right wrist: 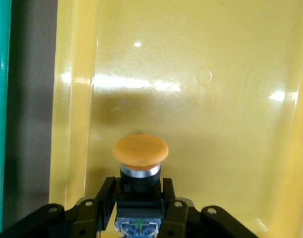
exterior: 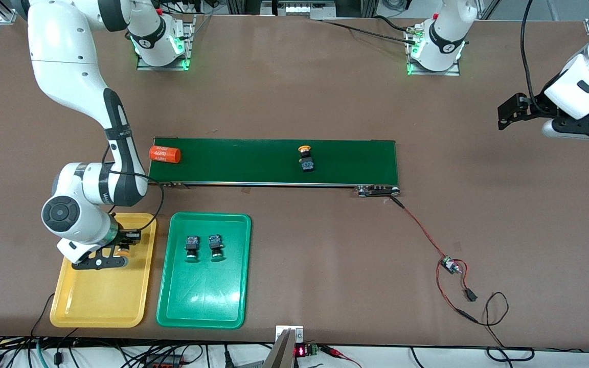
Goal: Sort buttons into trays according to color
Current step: 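Carry the yellow button with the right gripper to the yellow tray, then open the right gripper to drop the button in the yellow tray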
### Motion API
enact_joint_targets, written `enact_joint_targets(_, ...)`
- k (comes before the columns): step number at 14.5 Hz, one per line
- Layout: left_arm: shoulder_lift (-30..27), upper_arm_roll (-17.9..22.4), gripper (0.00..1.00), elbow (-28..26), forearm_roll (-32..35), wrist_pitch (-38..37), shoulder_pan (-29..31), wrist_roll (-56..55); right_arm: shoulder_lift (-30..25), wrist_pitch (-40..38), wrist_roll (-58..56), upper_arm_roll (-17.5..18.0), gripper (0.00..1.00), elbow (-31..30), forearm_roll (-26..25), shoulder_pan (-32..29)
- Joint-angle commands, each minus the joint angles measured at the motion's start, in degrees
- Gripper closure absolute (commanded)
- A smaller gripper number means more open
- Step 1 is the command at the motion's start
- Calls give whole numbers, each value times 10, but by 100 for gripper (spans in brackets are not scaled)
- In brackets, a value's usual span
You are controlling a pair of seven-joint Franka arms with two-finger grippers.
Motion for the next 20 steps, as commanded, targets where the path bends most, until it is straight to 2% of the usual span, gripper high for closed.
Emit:
enact_joint_targets(1,-8,5,0,-1,-10,-7,-6,3,-1,5,-16,7,0,4,-4,-9)
enact_joint_targets(4,-8,5,0,-1,-10,-7,-6,3,-12,-2,-14,8,0,4,-3,-2)
enact_joint_targets(8,-8,5,0,-1,-10,-7,-6,3,-64,-92,17,14,0,5,4,2)
enact_joint_targets(10,-7,5,0,0,-10,-7,-6,3,-89,-112,38,14,0,7,4,20)
enact_joint_targets(14,-7,5,0,1,-11,-18,-5,3,-131,-186,142,15,0,6,5,86)
enact_joint_targets(16,-7,6,0,3,-11,-20,-5,4,-144,-234,222,15,0,5,4,135)
enact_joint_targets(20,-6,6,0,7,-11,-20,-5,6,-153,-298,294,15,0,6,5,240)
